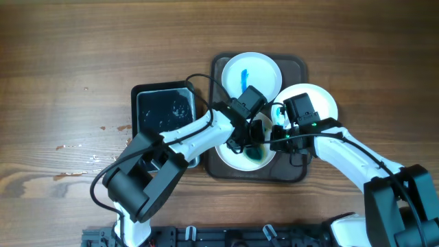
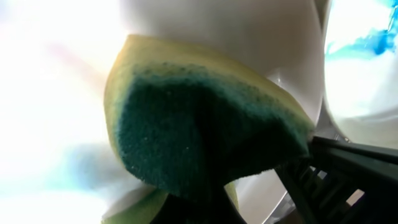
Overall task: Clean dirty plates on tray and stack at the side
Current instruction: 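Scrub the front plate with the sponge while right gripper holds it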
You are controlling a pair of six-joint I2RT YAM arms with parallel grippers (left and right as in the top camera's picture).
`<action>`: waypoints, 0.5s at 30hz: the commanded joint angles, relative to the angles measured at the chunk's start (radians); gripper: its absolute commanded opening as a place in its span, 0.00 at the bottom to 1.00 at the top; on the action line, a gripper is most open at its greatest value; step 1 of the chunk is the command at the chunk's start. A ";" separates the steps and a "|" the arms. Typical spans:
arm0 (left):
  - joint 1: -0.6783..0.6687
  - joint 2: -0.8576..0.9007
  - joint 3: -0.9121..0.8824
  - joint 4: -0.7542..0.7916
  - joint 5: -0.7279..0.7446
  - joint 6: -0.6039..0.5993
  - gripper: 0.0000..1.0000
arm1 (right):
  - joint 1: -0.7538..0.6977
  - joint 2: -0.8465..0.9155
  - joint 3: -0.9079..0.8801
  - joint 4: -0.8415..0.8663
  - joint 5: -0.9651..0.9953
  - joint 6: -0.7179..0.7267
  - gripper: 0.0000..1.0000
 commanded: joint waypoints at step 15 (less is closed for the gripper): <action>0.121 -0.011 -0.004 -0.259 -0.342 0.011 0.04 | 0.000 0.023 -0.005 -0.021 0.061 0.000 0.04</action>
